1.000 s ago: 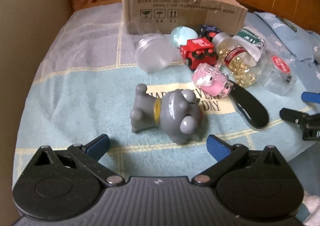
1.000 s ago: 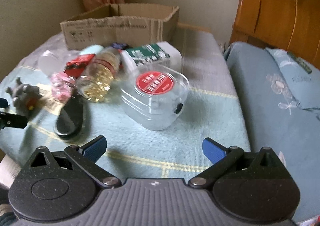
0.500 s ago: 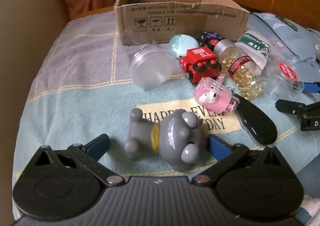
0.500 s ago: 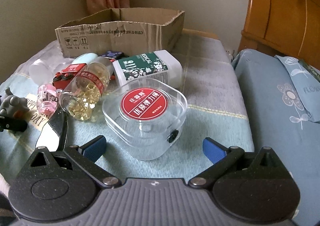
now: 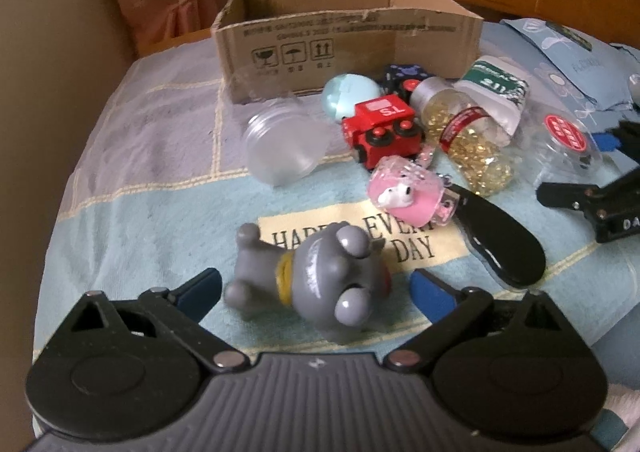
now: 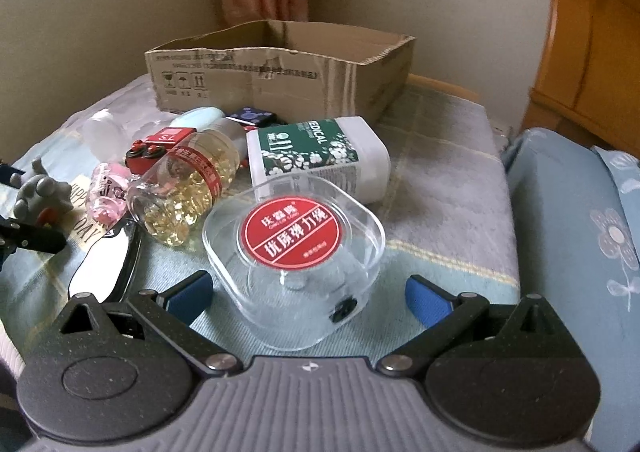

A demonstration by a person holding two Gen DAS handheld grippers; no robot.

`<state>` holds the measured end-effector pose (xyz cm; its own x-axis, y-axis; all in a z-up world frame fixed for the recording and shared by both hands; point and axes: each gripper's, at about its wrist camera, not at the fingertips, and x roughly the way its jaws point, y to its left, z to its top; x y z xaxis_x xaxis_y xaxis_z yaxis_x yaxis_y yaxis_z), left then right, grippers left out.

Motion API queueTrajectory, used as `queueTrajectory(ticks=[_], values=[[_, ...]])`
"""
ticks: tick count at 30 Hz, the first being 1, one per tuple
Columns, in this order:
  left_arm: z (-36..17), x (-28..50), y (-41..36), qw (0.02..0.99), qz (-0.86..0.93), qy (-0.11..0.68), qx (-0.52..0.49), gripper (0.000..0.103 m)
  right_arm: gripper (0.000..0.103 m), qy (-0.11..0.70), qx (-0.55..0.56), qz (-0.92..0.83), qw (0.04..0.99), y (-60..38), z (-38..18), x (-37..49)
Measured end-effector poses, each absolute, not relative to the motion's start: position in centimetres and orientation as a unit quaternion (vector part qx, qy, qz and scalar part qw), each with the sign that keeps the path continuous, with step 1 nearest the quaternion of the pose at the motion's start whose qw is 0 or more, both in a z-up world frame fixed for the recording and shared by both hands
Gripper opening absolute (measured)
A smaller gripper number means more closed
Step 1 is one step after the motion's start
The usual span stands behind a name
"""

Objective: Organize rigid objects
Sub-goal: 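Grasp the grey figurine with the left tool while the right tool grasps the red-labelled clear box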

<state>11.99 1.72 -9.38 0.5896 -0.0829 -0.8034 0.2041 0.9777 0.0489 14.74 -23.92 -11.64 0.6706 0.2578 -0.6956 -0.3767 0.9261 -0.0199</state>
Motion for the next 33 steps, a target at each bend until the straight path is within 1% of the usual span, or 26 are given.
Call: queueTrajectory(ticks=[4, 7, 12, 17, 23, 27, 30, 33], values=[[-9.3, 11.8, 1.6, 0.890, -0.087, 0.442, 0.072, 0.092, 0.103, 0.371, -0.089, 0.186, 0.905, -23.7, -11.6, 15.3], [-9.2, 11.9, 1.7, 0.889, -0.092, 0.443, 0.069, 0.092, 0.103, 0.380, -0.096, 0.197, 0.899, -23.4, -11.4, 15.5], [-9.3, 11.9, 1.8, 0.888, -0.097, 0.445, 0.063, 0.092, 0.103, 0.367, -0.133, 0.216, 0.895, -22.7, -11.3, 16.0], [-9.3, 12.0, 2.1, 0.887, -0.098, 0.449, 0.054, 0.092, 0.103, 0.388, -0.113, 0.254, 0.879, -22.6, -10.9, 16.7], [-9.4, 12.1, 2.1, 0.885, -0.100, 0.451, 0.055, 0.092, 0.103, 0.417, -0.099, 0.278, 0.860, -22.3, -10.3, 15.1], [-9.3, 12.0, 2.0, 0.885, -0.104, 0.450, 0.059, 0.089, 0.103, 0.386, -0.136, 0.259, 0.875, -21.4, -9.8, 14.2], [-9.3, 11.9, 2.1, 0.886, -0.103, 0.449, 0.055, 0.086, 0.102, 0.379, -0.159, 0.253, 0.875, -21.1, -9.8, 14.9], [-9.2, 12.0, 2.3, 0.887, -0.099, 0.447, 0.052, 0.081, 0.096, 0.383, -0.176, 0.259, 0.869, -20.7, -10.1, 15.3]])
